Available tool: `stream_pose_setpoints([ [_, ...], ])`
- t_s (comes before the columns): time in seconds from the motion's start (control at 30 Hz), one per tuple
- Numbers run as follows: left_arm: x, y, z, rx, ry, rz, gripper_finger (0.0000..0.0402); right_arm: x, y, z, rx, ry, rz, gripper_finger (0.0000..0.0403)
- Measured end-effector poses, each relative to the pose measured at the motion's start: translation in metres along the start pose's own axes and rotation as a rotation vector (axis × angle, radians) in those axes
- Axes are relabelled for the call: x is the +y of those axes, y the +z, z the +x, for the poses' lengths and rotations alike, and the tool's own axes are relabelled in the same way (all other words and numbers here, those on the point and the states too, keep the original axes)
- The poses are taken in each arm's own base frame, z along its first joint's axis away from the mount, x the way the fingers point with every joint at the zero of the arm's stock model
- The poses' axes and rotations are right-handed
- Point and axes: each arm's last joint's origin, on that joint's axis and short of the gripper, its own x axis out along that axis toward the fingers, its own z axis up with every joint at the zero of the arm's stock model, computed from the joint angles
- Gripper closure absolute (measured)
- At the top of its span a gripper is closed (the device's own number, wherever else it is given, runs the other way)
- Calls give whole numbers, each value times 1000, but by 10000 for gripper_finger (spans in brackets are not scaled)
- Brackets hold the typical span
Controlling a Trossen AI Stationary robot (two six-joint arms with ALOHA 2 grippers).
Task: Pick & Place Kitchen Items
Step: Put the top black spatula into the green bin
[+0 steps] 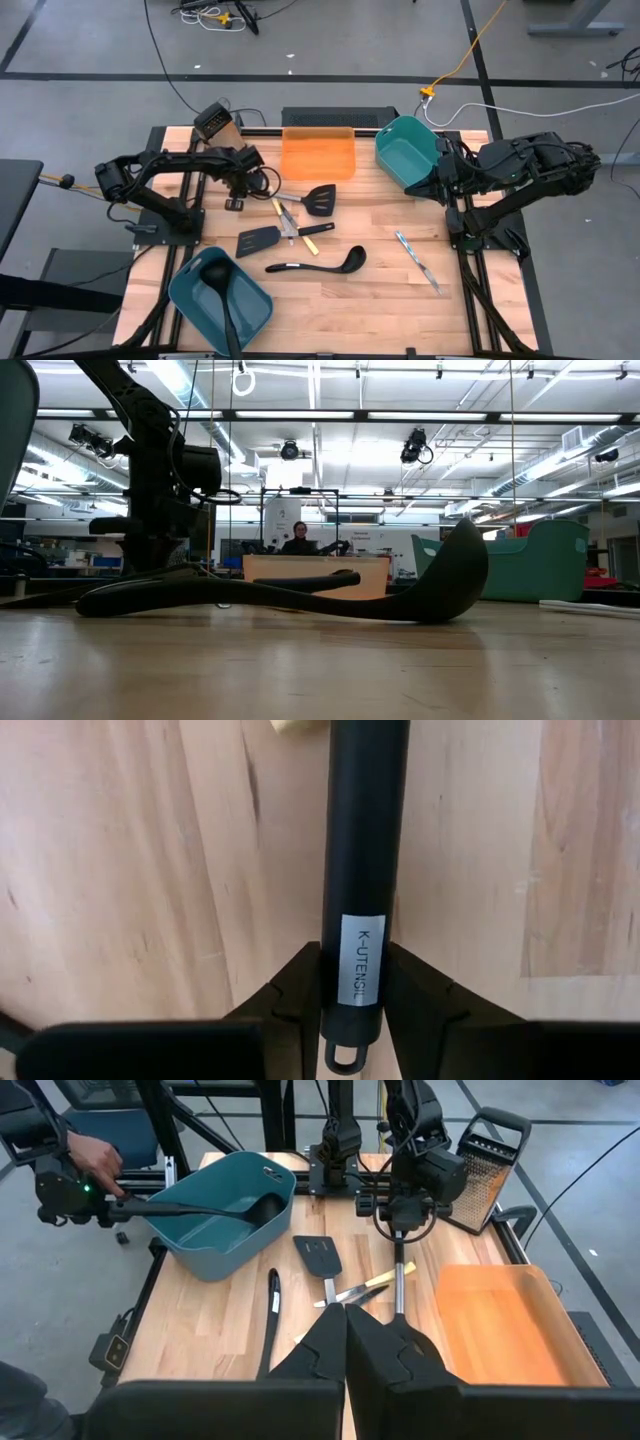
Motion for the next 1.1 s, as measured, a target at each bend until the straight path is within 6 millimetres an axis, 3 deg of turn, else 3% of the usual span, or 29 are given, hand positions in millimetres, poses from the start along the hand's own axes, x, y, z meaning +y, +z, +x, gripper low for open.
stream_pose_setpoints([
  [1.1,15,14,-40,45,-28,35,313,0,0,0,0,2,-32,399],
])
